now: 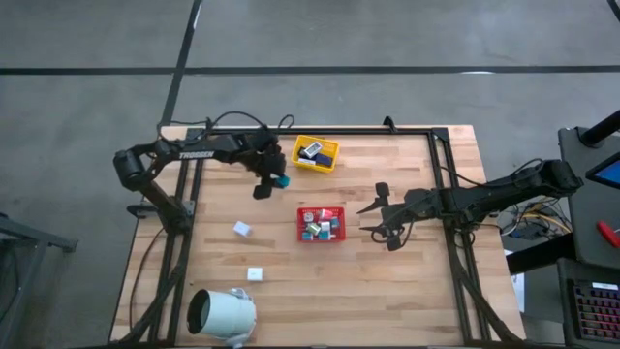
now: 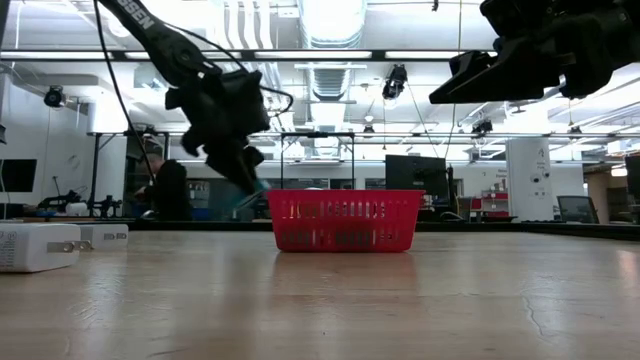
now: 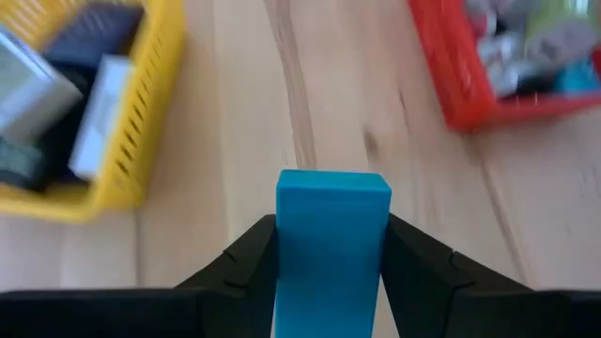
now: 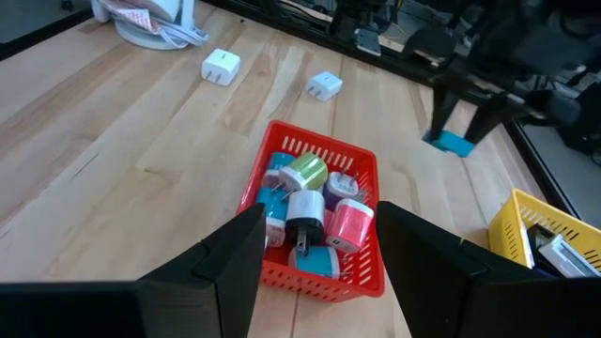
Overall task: Pick & Place Office items
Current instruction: Put the blue digital clock into the yellow bin
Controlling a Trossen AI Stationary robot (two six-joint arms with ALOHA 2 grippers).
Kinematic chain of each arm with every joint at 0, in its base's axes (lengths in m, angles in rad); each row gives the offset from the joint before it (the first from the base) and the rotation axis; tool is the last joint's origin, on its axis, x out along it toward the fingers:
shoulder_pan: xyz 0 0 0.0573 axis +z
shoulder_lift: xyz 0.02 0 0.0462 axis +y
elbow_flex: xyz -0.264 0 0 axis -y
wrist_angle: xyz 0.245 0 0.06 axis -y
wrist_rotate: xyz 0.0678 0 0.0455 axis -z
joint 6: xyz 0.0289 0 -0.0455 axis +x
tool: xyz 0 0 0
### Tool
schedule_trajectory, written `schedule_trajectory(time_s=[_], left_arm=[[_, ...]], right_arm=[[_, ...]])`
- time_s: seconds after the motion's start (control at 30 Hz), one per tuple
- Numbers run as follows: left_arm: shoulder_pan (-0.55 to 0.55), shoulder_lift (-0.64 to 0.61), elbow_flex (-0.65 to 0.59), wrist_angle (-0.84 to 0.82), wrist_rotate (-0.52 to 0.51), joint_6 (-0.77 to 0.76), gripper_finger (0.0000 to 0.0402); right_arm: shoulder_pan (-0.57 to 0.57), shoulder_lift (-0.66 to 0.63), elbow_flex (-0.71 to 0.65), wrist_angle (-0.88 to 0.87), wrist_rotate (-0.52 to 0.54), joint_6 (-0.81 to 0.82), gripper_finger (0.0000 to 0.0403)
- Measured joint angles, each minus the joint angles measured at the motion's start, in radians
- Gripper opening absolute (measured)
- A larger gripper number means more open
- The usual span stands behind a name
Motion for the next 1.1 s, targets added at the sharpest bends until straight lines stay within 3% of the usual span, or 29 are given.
schedule_trajectory(time_s=[0.43, 0.93, 1.1], left_arm=[[-0.016, -0.005, -0.001, 0.338, 0.067, -0.107, 0.0148], [-0.032, -0.006, -0.148, 0.941, 0.073, -0.244, 0.0148], [-0.046, -0.006, -0.187, 1.162, 0.011, -0.274, 0.0148]], right_arm=[[0.000, 0.000, -0.004, 0.021, -0.017, -0.019, 0.0201], [0.000, -0.001, -0.005, 0.059, -0.018, -0.032, 0.0201], [0.000, -0.001, -0.005, 0.074, -0.018, -0.039, 0.0201]])
